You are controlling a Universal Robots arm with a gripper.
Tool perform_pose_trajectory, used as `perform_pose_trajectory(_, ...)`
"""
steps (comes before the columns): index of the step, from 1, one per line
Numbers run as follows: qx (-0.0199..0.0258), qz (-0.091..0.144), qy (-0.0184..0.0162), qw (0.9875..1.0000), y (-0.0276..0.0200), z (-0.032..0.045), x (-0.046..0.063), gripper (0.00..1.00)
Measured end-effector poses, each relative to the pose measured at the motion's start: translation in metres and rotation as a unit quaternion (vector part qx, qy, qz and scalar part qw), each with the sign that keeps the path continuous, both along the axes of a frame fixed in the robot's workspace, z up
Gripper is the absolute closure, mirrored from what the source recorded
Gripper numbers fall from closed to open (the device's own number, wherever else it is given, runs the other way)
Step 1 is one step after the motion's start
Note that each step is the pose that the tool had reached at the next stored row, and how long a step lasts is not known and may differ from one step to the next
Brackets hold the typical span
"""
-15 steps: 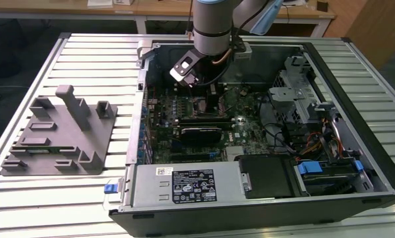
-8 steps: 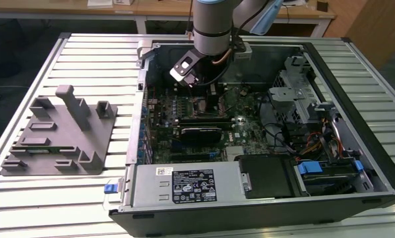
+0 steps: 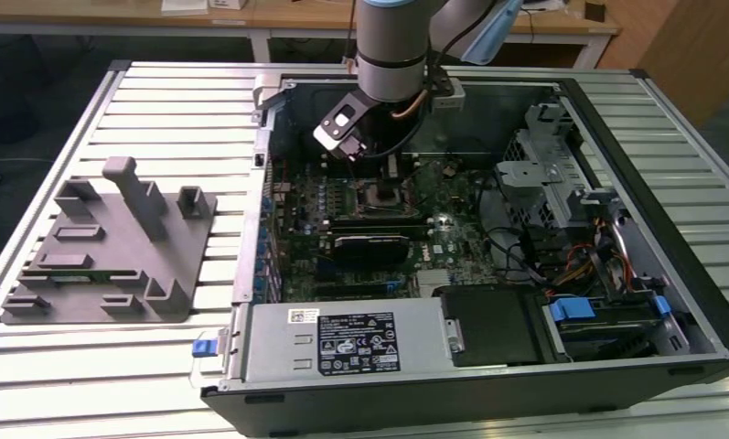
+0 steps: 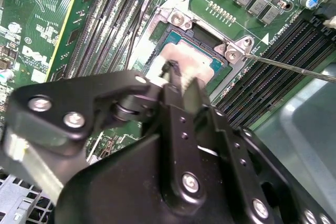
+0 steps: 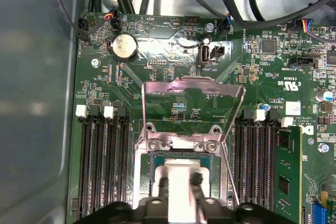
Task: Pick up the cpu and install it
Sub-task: 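Place the cpu into insertion slot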
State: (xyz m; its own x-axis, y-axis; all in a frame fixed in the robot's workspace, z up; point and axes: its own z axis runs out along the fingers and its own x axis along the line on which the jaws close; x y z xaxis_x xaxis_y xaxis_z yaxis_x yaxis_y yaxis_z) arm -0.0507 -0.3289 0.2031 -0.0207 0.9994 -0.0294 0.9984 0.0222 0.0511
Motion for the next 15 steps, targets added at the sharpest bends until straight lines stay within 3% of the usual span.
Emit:
perform_pose_trajectory(4,0.0001,0.0,0.0,1.0,0.0,0.0,0.0,0.87)
perform_pose_trajectory(15,0.0001,0.0,0.0001,1.0,-0.0001,-0.0017,0.0,0.89)
